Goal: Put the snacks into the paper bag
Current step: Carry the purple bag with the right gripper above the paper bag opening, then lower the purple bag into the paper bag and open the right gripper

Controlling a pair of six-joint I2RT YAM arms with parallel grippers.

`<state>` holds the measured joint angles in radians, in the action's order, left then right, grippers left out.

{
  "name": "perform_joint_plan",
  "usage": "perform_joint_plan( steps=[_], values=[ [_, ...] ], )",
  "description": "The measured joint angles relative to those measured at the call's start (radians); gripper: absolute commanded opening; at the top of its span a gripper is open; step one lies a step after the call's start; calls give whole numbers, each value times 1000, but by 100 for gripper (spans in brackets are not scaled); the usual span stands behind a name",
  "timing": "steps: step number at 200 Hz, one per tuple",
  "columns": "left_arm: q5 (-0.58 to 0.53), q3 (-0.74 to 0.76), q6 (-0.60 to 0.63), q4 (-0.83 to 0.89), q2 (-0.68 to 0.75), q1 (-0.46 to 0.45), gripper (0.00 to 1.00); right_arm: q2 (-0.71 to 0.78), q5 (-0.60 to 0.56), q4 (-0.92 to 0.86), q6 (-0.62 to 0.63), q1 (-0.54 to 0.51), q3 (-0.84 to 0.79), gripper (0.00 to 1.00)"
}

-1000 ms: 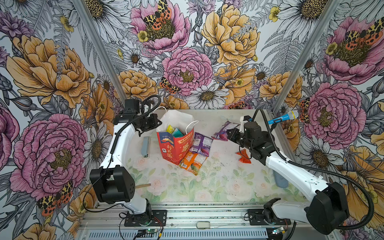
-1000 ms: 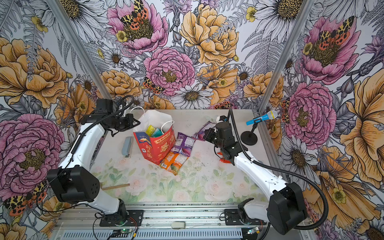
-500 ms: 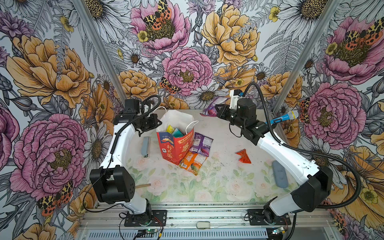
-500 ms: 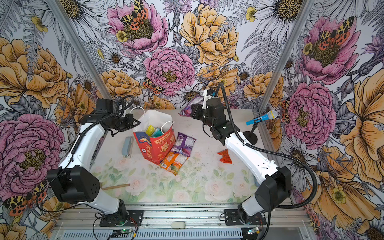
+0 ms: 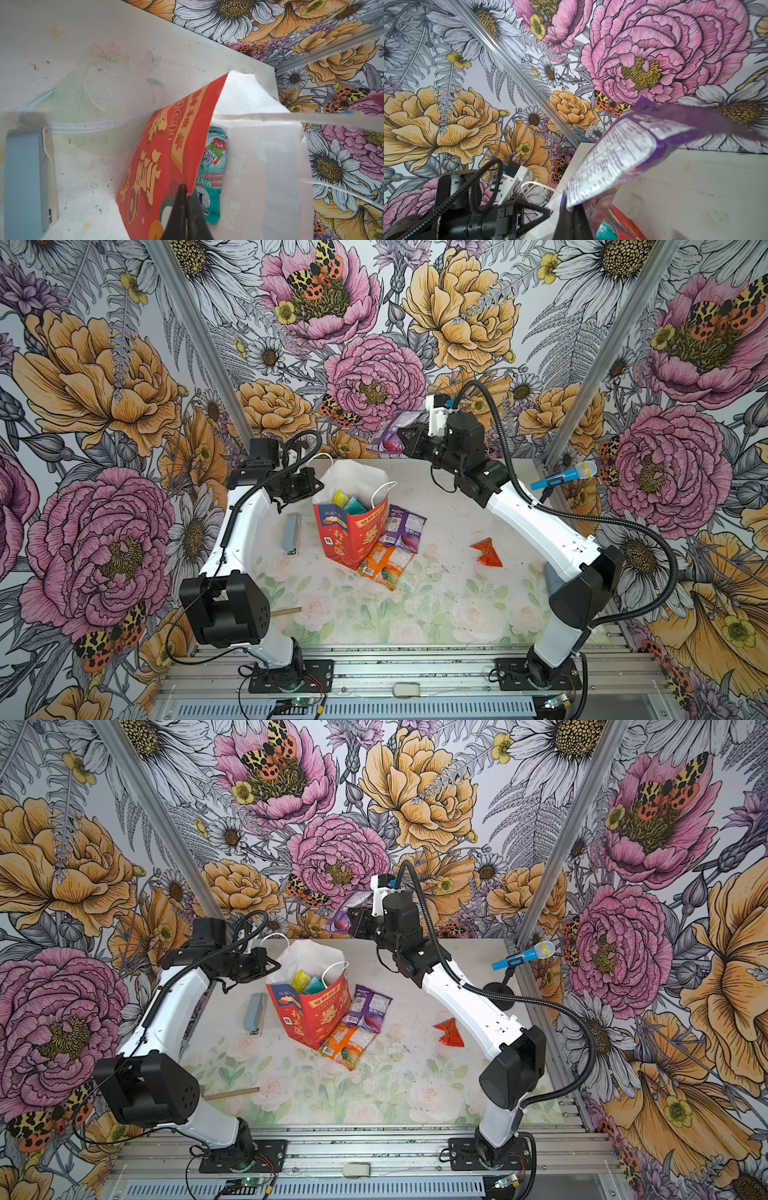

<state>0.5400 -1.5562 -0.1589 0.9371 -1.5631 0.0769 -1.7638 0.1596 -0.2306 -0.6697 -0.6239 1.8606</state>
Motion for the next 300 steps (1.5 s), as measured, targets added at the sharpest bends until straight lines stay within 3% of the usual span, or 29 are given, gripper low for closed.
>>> perform_joint_plan(
  steps=[122,210,300],
  values=[
    [0,0,0,0,0,0,0,-61,59,-100,45,-135,46,0],
    [0,0,0,0,0,0,0,-61,35,-119,66,-145,-39,0],
    [0,0,0,0,0,0,0,-109,29,-121,65,-182,-13,0]
  ],
)
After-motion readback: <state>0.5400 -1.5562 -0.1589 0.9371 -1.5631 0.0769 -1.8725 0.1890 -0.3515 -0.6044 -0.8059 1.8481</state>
